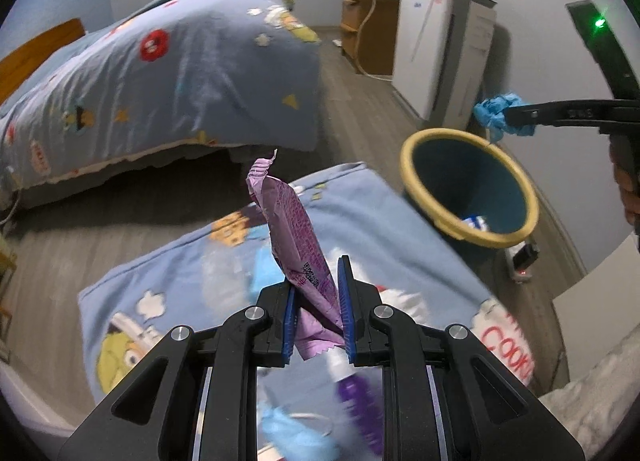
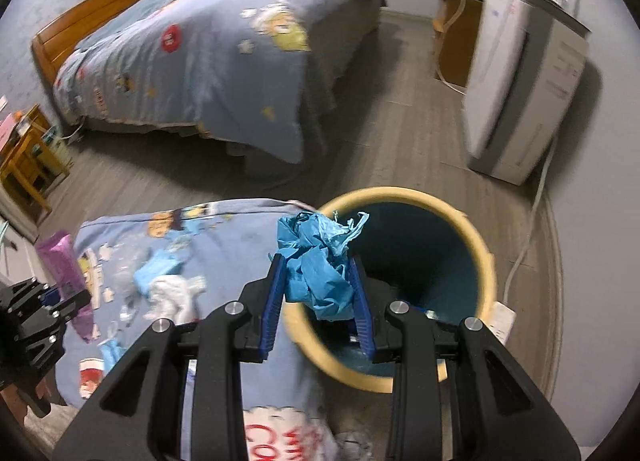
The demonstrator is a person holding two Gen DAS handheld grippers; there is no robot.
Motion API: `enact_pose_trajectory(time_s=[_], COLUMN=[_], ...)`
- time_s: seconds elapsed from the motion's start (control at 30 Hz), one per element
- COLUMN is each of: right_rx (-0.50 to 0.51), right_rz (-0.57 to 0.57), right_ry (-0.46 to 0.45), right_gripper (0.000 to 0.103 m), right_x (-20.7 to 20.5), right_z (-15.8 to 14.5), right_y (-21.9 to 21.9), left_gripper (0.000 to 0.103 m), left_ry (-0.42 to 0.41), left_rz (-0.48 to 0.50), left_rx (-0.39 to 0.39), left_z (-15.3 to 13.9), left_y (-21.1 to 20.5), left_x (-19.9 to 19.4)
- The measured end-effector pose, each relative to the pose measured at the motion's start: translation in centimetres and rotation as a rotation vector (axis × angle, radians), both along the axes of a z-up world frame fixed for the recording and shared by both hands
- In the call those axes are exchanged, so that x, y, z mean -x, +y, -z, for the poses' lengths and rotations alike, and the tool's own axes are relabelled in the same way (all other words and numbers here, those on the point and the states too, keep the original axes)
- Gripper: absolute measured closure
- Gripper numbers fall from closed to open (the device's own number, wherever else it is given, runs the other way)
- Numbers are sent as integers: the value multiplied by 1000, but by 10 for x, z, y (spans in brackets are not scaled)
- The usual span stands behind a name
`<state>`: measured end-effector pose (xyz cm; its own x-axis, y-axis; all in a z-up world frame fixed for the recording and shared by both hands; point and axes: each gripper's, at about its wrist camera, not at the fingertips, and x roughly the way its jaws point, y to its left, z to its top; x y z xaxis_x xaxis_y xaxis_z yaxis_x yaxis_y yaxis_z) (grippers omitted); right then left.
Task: Collect trash
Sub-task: 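Carry both items over the bin and open both tools to drop them, then move both tools back toward the remaining trash on the cushion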
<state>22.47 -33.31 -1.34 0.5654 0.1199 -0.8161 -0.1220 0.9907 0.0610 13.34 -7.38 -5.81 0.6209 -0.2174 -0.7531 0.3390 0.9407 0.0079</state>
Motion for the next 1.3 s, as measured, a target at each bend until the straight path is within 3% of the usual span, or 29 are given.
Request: enact_pose_trajectory(time_s=[0.3,0.5,0.8,0.83,0.87,0.9,0.93,1.0,1.13,1.3], right_rx=[8,-65,-79,-83,-91,-104,-115,-122,-113,-118], right_rz=[113,217,273,280,289,300,304,307,321,331], right_ry=[78,143,175,172,168,161,156,149,126,119], right_gripper=[72,72,68,61,49,43,37,32,8,6], right_x=[-18,-27,-35,-35,-34,-33,-33,-33,-33,-33], right_z=[37,64,86,86,86,86,85,83,78,71], right_y=[-51,-81,-97,-99,-101,-103,-104,-106,-107,-102], left_gripper=[83,83,82,78,67,47,41,26,15,10], left_ry=[-6,34,61,61,54,46,38,21,4,8], left_rz=[163,276,341,343,340,329,321,311,255,179], left_rx=[13,30,-28,-33,-42,-50,-50,-31,-23,-26], left_z=[3,17,46,47,49,50,49,47,45,40], left_y=[-88,-144,-198,-201,-205,-207,-208,-206,-195,-173], left_x=[-14,-37,-72,-74,-77,-78,-80,-82,-82,-80])
